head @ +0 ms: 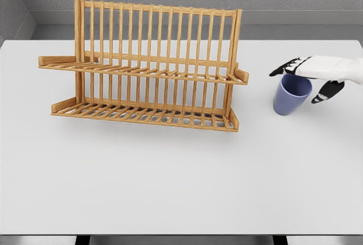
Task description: Right arm put cup on second shelf
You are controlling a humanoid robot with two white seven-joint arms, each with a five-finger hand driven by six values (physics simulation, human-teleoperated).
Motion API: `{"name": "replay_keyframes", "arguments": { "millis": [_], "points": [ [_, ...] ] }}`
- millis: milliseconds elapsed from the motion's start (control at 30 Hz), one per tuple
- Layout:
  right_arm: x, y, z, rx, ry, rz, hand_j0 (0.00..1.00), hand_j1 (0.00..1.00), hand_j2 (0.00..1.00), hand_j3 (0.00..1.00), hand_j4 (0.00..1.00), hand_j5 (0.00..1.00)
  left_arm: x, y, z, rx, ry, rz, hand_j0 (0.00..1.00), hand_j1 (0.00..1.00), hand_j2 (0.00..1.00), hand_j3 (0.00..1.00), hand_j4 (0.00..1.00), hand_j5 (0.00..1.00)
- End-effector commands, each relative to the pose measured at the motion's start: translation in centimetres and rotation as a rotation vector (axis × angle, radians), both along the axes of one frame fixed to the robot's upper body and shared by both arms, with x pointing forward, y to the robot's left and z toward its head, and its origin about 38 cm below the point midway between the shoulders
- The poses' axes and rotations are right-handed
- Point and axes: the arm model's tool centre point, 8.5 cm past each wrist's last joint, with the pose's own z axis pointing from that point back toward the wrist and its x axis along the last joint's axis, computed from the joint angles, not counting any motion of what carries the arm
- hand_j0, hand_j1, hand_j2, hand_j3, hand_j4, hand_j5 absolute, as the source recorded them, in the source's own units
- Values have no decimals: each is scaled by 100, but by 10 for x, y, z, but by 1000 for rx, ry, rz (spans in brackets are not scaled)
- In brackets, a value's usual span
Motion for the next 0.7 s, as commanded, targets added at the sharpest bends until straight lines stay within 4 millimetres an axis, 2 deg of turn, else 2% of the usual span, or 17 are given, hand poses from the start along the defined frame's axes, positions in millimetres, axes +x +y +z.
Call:
{"name": "replay_keyframes", "arguments": {
  "millis": [0,333,367,400,533,667],
  "points": [
    [1,0,-2,8,5,-8,100,100,100,100,100,100,0,0,0,0,0,0,100,100,100,100,100,100],
    [4,1,-7,13,17,-13,100,100,100,100,100,100,0,0,0,0,0,0,100,100,100,100,100,100],
    [4,1,-7,13,17,-13,91,91,91,91,91,91,0,0,0,0,0,0,100,100,100,100,100,100],
    [4,1,-7,13,17,-13,76,76,76,76,76,76,0,0,0,0,0,0,100,100,100,100,100,100],
    [4,2,-5,-2,24,-6,66,66,66,66,66,66,0,0,0,0,0,0,100,100,100,100,100,100],
    [4,2,-5,-1,24,-4,66,66,66,66,66,66,0,0,0,0,0,0,100,100,100,100,100,100]
  ]
}}
